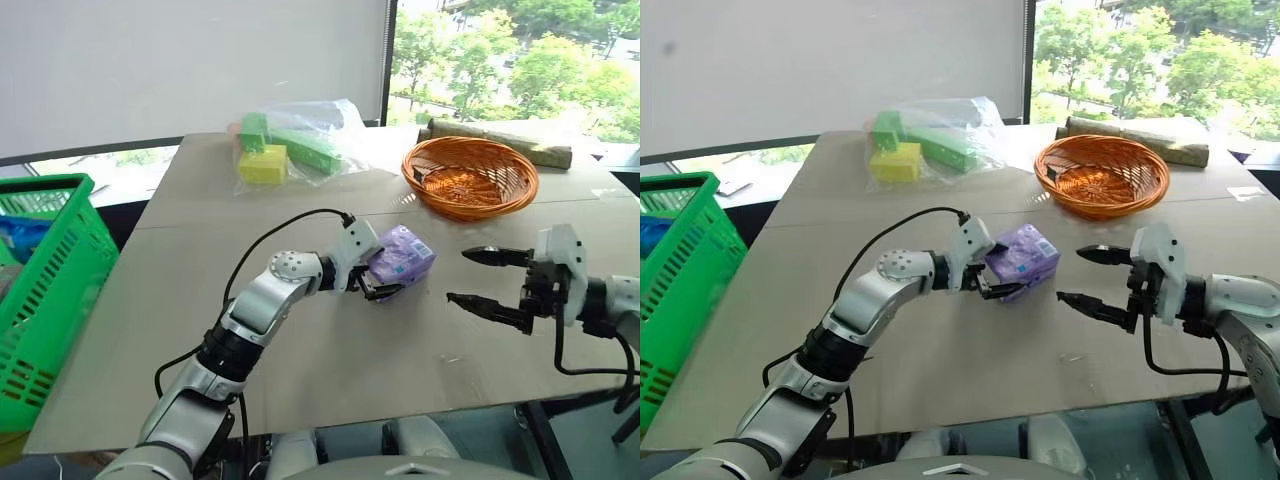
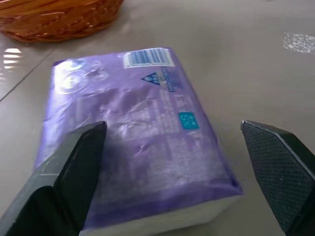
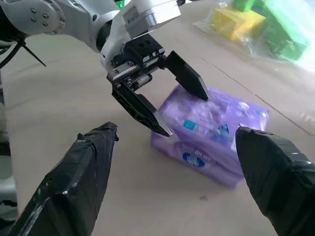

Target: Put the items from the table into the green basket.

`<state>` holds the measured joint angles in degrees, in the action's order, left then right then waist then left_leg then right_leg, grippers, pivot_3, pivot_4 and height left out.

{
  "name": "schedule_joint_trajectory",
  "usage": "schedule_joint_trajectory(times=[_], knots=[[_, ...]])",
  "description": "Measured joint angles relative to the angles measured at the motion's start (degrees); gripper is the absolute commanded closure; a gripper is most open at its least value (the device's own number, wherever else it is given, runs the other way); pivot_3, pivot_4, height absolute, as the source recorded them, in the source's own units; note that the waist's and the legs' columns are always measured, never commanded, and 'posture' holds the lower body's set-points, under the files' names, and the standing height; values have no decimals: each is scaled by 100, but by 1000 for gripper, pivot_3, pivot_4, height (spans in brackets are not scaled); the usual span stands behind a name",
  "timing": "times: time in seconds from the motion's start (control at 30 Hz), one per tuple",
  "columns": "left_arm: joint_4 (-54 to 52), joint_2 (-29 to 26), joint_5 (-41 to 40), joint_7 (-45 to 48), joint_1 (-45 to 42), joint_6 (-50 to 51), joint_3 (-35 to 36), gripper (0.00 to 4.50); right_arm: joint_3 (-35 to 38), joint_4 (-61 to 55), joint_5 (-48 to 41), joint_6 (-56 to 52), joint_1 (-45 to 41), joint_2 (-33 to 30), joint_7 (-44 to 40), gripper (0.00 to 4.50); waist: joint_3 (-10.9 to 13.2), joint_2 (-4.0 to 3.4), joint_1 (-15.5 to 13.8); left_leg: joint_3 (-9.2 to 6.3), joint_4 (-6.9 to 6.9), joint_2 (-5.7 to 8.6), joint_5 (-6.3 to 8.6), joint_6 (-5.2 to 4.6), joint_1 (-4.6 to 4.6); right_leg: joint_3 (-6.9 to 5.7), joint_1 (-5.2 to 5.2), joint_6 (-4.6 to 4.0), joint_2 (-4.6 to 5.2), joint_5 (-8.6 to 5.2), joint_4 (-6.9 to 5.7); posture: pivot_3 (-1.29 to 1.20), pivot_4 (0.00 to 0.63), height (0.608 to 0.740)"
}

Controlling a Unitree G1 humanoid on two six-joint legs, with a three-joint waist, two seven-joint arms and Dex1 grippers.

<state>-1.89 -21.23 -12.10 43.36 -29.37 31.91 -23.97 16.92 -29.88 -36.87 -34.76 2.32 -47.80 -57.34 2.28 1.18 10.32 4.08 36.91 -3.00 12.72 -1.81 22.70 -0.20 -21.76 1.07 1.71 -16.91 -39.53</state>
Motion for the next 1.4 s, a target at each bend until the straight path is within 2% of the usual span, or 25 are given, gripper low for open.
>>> schedule_joint_trajectory(times=[0.23, 0.43, 0.53, 0.67, 0.77, 0.83, 0.93, 1.2, 1.33, 1.4], knots=[[298, 32, 599, 20, -123, -122, -268, 19, 202, -1, -50, 34, 117, -75, 50, 338, -20, -10, 413, -13, 4, 1, -1, -1, -29, 4, 26, 11, -7, 1, -1, -362, 0, 740], [499, 87, 1215, -159, -293, -239, -550, 19, 160, -5, -131, 35, -56, -61, 145, 338, -31, -12, 479, -16, 3, 5, -1, -1, -32, 3, 35, 17, -3, 3, 11, -355, 0, 740], [568, 164, 1495, -342, -315, -283, -615, 739, 148, -5, -162, 34, -58, -77, 126, 338, -35, -12, 483, -16, 2, 4, -1, -1, -36, 4, 39, 18, 0, 4, 15, -353, 0, 740], [600, 195, 1670, -495, -322, -212, -575, 2625, 147, -5, -180, 28, -30, -165, 26, 338, -38, 0, 485, -15, -17, 2, 0, 1, -74, 4, 69, 16, 10, 3, 30, -346, 0, 740], [588, 207, 1708, -514, -285, -159, -531, 3834, 122, 0, -145, 6, 53, -276, 17, 338, -56, -6, 493, -16, -42, -3, 15, 26, -102, 0, 105, 14, 19, 2, 66, -344, 0, 740], [587, 345, 1648, -566, -179, -100, -332, 4290, 87, 11, -122, -30, 68, -312, 34, 338, -66, -15, 495, -16, -46, -4, 15, 26, -102, 0, 105, 14, 20, 2, 70, -344, 0, 740], [588, 579, 1513, -721, -8, 5, -4, 4306, -22, 76, -6, -84, 64, -453, 52, 338, -65, -13, 482, -18, -47, -3, 15, 25, -100, -1, 104, 15, 20, 2, 71, -337, 0, 740], [473, 553, 1425, -907, 105, 38, 370, 4306, -279, 405, 314, -46, -212, -514, 155, 338, -59, -8, 563, -21, -47, -4, 15, 26, -100, -1, 103, 15, 16, 3, 68, -310, 0, 740], [295, 344, 1380, -1162, 30, 406, 935, 4306, -329, 402, 263, -13, -401, -422, 153, 338, -24, 5, 626, -31, -48, -4, 1, 2, -90, -1, 91, 16, 6, 4, 66, -284, 0, 740], [179, 32, 1349, -1232, -111, 640, 1300, 4306, -387, 418, 199, -26, -580, -353, 145, 338, -1, 23, 627, -31, -49, -5, 0, 0, -74, 1, 72, 16, 4, 4, 65, -270, 0, 740]])
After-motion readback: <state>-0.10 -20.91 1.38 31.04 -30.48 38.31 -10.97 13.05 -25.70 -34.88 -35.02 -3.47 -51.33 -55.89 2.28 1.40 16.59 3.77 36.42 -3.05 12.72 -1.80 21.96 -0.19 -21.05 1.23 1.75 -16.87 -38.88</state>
